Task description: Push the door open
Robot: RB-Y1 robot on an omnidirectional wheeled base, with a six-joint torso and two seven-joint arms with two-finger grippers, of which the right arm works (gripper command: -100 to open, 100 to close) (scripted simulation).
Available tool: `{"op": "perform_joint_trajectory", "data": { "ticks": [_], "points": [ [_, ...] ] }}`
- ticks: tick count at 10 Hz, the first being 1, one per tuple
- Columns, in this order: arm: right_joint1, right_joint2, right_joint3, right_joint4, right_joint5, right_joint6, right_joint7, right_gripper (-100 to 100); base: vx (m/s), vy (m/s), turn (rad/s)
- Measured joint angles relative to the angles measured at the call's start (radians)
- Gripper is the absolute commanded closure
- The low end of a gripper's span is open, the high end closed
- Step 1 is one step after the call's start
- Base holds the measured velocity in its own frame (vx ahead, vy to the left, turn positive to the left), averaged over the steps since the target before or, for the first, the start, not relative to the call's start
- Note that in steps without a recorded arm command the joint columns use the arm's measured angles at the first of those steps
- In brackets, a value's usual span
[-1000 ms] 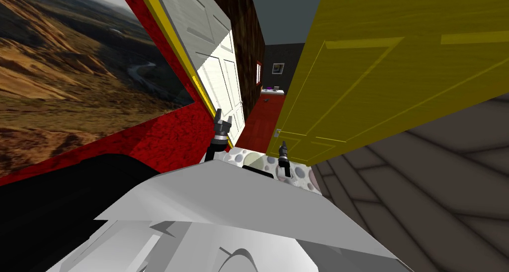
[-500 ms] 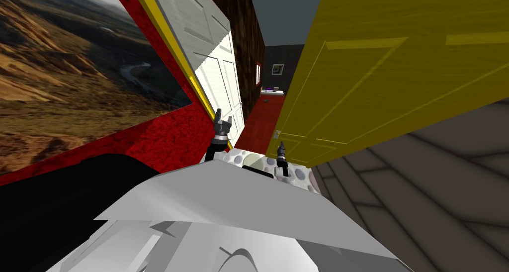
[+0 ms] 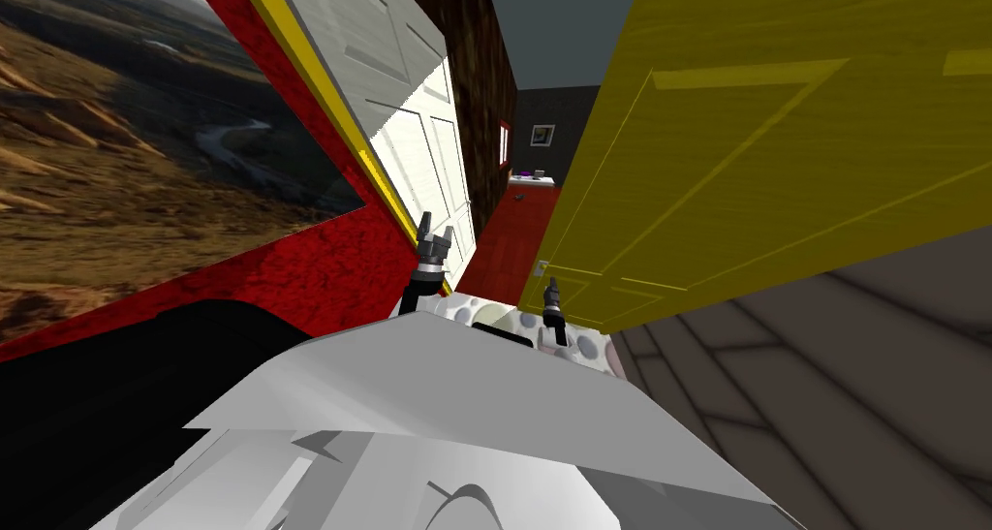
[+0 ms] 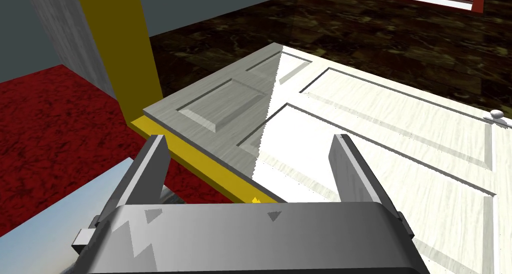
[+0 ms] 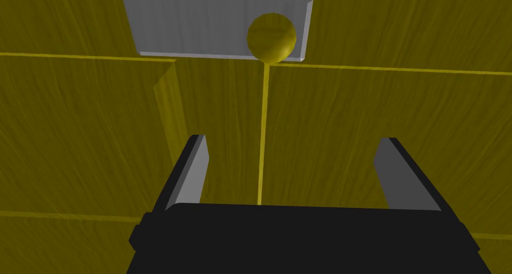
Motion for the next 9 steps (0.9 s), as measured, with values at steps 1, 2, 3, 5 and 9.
{"op": "perform_joint_trajectory", "data": {
  "ticks": [1, 2, 3, 5, 9],
  "points": [
    [-0.005, -0.011, -0.003, 0.011, -0.002, -0.005, -0.002, -100, 0.186, 0.002, 0.026],
    [-0.017, -0.016, -0.007, 0.036, -0.004, -0.018, 0.000, -100, 0.223, 0.019, 0.025],
    [-0.016, -0.016, -0.009, 0.037, -0.005, -0.021, 0.001, -100, 0.225, 0.019, 0.022],
    [-0.011, -0.001, -0.011, 0.030, -0.007, -0.019, 0.000, -100, 0.199, 0.014, 0.028],
    [-0.016, 0.016, -0.014, 0.038, -0.008, -0.023, 0.001, 100, 0.004, 0.001, 0.003]
  ]
}}
